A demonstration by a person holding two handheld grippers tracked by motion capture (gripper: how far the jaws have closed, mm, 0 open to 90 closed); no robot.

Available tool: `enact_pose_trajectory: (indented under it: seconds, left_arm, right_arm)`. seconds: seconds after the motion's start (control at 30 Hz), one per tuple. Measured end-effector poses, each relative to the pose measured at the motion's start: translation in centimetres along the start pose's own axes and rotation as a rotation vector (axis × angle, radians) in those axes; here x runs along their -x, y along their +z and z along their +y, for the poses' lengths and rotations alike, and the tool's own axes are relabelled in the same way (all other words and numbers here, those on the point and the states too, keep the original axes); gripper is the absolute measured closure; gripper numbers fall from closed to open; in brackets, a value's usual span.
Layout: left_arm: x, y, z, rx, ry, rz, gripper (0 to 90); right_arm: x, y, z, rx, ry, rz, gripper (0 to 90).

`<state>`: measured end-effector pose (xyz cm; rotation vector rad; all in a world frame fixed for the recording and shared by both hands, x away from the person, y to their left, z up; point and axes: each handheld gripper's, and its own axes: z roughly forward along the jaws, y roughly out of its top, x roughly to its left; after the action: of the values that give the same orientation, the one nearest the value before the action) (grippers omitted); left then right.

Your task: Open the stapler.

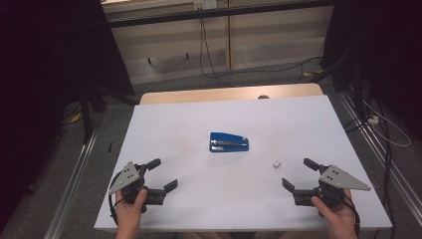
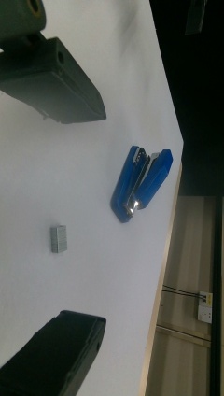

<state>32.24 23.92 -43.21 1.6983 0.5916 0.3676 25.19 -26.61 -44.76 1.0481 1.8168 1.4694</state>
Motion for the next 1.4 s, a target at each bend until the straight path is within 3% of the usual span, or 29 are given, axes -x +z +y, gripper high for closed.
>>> enact_pose_trajectory:
  seconds: [0.43, 0.67, 0.97, 1.4]
  left_arm:
    - [-0.2, 0.7, 0.1, -0.002, -0.005, -0.003, 3.3]
    - [-0.3, 1.3, 0.3, -0.003, -0.008, -0.003, 3.3]
    - [-0.4, 2.2, 0.8, -0.015, -0.022, -0.009, 3.1]
    - [-0.3, 3.3, 1.3, -0.034, -0.038, -0.039, 2.9]
  right_arm:
    - [-0.5, 0.5, 0.3, -0.021, -0.025, 0.006, 1.6]
    - [-0.6, 1.3, 0.9, -0.017, -0.015, 0.006, 1.4]
    - [-1.6, 3.3, 1.9, -0.040, -0.055, 0.022, 2.4]
    - [-2.4, 5.9, 2.9, -0.048, -0.021, 0.053, 3.3]
